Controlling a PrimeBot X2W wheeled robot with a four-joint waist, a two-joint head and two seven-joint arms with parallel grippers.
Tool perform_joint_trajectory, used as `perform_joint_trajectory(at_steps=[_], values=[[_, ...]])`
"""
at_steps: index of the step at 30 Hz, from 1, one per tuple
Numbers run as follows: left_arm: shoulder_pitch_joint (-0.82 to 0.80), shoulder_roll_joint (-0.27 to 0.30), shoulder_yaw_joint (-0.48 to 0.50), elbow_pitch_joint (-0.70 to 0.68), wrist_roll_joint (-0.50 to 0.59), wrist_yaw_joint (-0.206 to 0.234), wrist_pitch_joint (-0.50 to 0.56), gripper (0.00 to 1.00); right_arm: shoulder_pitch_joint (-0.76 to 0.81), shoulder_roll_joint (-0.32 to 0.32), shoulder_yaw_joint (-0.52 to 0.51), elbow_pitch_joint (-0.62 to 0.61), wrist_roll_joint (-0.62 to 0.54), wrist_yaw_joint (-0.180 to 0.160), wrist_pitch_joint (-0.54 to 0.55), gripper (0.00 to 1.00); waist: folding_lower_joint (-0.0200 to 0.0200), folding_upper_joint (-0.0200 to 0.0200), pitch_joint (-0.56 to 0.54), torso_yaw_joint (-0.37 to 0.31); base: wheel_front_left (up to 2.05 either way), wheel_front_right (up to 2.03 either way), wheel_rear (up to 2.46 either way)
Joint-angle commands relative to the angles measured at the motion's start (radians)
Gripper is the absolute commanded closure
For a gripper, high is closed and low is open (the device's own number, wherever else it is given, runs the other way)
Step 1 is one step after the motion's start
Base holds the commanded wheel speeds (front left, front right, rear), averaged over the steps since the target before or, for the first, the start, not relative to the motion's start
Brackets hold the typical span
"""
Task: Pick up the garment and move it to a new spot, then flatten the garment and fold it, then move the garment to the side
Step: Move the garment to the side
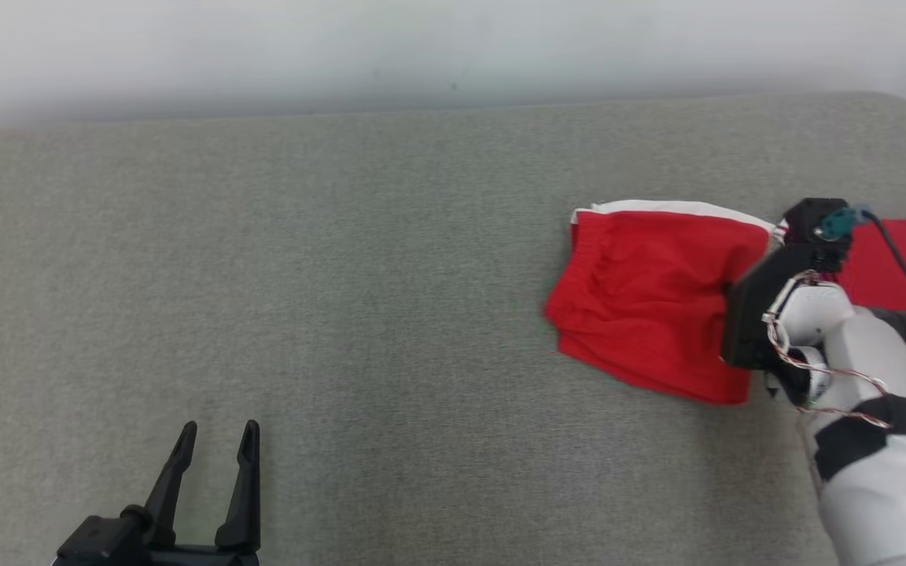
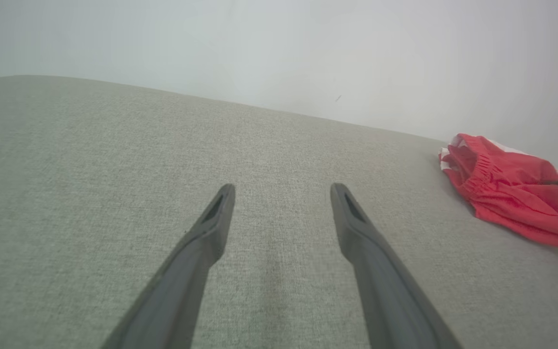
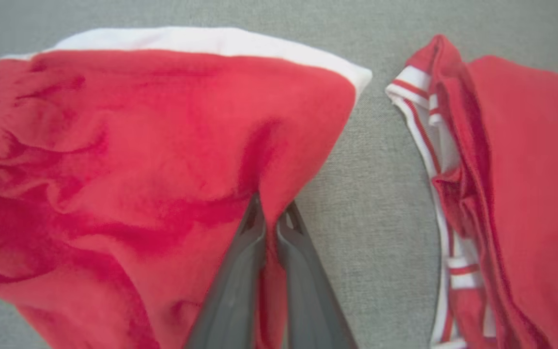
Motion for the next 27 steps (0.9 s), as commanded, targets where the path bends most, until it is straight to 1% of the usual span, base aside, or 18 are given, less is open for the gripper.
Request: perform_joint_trajectory(at_steps=[1, 2, 3, 7, 9, 11, 12, 15, 17, 19, 21, 24, 27], values=[[0.016, 0.003, 0.002, -0.003, 0.001, 0.001, -0.002, 0.0, 0.059, -0.021, -0.004, -0.104, -0.005, -0.002, 0.054, 1.0, 0.0, -0.0001, -0.024, -0.046, 0.0, 0.0, 0.0], [0.017, 0.002, 0.002, -0.005, 0.001, 0.001, -0.002, 0.0, 0.09, -0.035, -0.007, -0.17, -0.002, -0.002, 0.089, 1.0, 0.0, -0.0001, -0.024, -0.051, 0.0, 0.0, 0.0], [0.017, 0.002, 0.002, -0.005, 0.001, 0.001, -0.002, 0.0, 0.09, -0.035, -0.007, -0.17, -0.002, -0.002, 0.089, 1.0, 0.0, -0.0001, -0.024, -0.051, 0.0, 0.0, 0.0], [0.01, 0.008, -0.005, -0.01, 0.001, 0.001, -0.002, 0.0, 0.196, -0.109, -0.001, -0.458, 0.017, -0.002, 0.232, 1.0, 0.0, -0.0001, -0.01, -0.063, 0.0, 0.0, 0.0], [0.002, 0.012, -0.008, -0.012, 0.0, 0.001, -0.002, 0.0, 0.232, -0.145, 0.018, -0.582, 0.037, -0.002, 0.295, 1.0, 0.0, -0.0001, -0.002, -0.064, 0.0, 0.0, 0.0], [-0.008, 0.014, -0.013, -0.014, 0.0, 0.001, -0.002, 0.0, 0.255, -0.193, 0.034, -0.671, 0.05, -0.002, 0.351, 1.0, 0.0, -0.0001, 0.008, -0.062, 0.0, 0.0, 0.0], [-0.013, 0.015, -0.017, -0.014, 0.0, 0.001, -0.002, 0.0, 0.262, -0.228, 0.048, -0.707, 0.052, -0.002, 0.372, 1.0, 0.0, -0.0001, 0.013, -0.06, 0.0, 0.0, 0.0], [-0.027, 0.02, -0.027, -0.013, -0.004, 0.001, -0.002, 0.0, 0.268, -0.319, 0.098, -0.753, 0.058, -0.002, 0.403, 1.0, 0.0, -0.0001, 0.03, -0.048, 0.0, 0.0, 0.0], [-0.031, 0.025, -0.033, -0.009, -0.006, 0.001, -0.002, 0.0, 0.263, -0.382, 0.143, -0.749, 0.067, -0.002, 0.409, 1.0, 0.0, -0.0001, 0.043, -0.037, 0.0, 0.0, 0.0], [-0.043, 0.028, -0.045, -0.007, -0.008, 0.001, -0.002, 0.0, 0.26, -0.46, 0.203, -0.737, 0.079, -0.002, 0.405, 1.0, 0.0, -0.0001, 0.056, -0.023, 0.0, 0.0, 0.0], [-0.051, 0.033, -0.045, -0.007, -0.014, 0.001, -0.002, 0.0, 0.242, -0.539, 0.254, -0.725, 0.092, -0.002, 0.383, 1.0, 0.0, -0.0001, 0.07, -0.011, 0.0, 0.0, 0.0], [-0.055, 0.041, -0.05, -0.004, -0.018, 0.001, -0.002, 0.0, 0.211, -0.65, 0.342, -0.69, 0.113, -0.002, 0.321, 1.0, 0.0, -0.0001, 0.093, 0.006, 0.0, 0.0, 0.0], [-0.066, 0.046, -0.056, -0.007, -0.021, 0.001, -0.002, 0.0, 0.179, -0.734, 0.397, -0.633, 0.128, -0.002, 0.275, 1.0, 0.0, -0.0001, 0.112, 0.021, 0.0, 0.0, 0.0]])
